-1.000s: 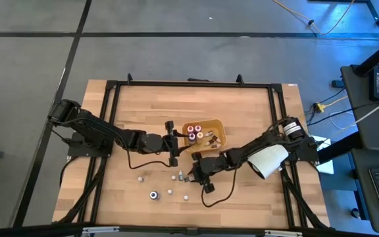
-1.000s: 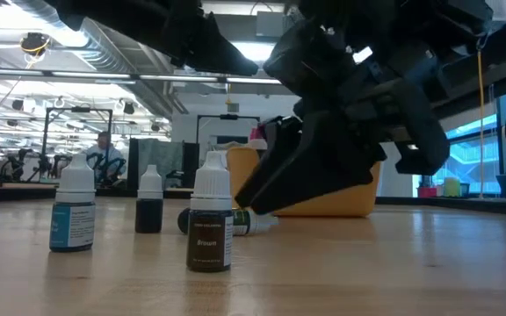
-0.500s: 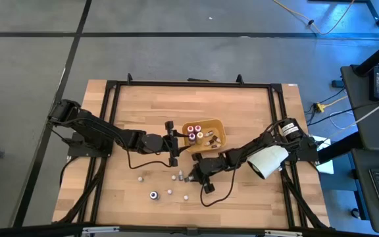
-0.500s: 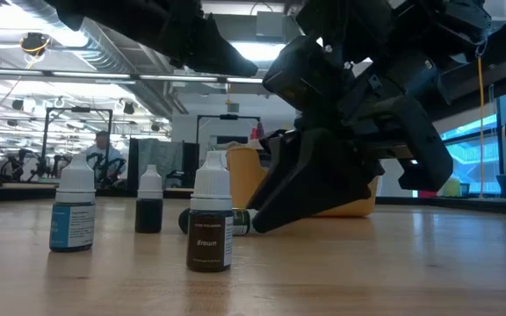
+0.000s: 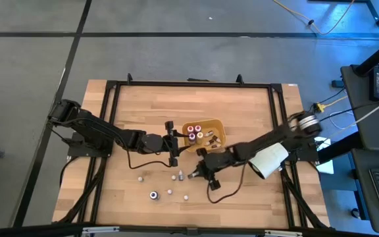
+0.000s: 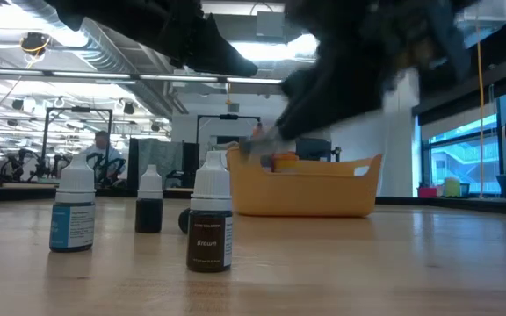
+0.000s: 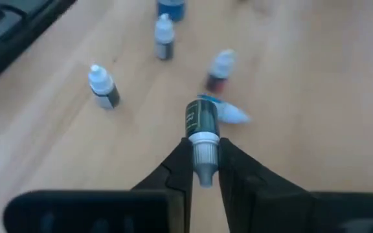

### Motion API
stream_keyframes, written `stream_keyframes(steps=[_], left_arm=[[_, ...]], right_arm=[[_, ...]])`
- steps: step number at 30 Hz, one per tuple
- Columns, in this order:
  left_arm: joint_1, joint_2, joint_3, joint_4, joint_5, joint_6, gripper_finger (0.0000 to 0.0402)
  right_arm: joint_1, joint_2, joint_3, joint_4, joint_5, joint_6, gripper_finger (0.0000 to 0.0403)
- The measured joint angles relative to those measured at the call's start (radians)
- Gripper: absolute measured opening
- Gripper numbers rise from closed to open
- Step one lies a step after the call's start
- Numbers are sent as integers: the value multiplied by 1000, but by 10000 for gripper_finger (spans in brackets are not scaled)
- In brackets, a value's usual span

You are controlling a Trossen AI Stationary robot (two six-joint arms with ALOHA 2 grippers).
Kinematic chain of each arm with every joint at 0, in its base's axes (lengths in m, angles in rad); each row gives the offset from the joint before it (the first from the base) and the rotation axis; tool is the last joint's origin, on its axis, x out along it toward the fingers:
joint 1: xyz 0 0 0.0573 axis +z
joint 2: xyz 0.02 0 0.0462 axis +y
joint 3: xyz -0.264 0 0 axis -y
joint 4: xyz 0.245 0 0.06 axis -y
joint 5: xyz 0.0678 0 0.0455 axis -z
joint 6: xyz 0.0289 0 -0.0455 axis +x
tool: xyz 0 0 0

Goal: Pick & Place food coloring
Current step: Put the small green food coloring bottle into the yellow bin

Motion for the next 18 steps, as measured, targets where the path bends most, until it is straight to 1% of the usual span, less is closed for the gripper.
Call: stream_keyframes(steps=[2,6,9,11,12,14,18], left_arm=[[0,0,0,-1,0,0,186],[0,0,0,-3,0,0,185],[0,0,0,-6,0,0,186],[0,0,0,-6,0,0,187],[-1,0,0,-6,1,-1,186],[-2,0,0,-6,7,-7,185],[-2,0,0,-6,61,-39,186]], right_arm=[[-1,-92,0,-125,60,-15,58],[-6,-257,0,-364,248,-8,55],[-33,-327,-1,-490,356,13,58],[-60,-343,-17,-512,414,18,61],[-77,-344,-32,-511,429,13,62],[-117,-335,-69,-500,425,8,62],[-189,-305,-141,-458,398,3,62]])
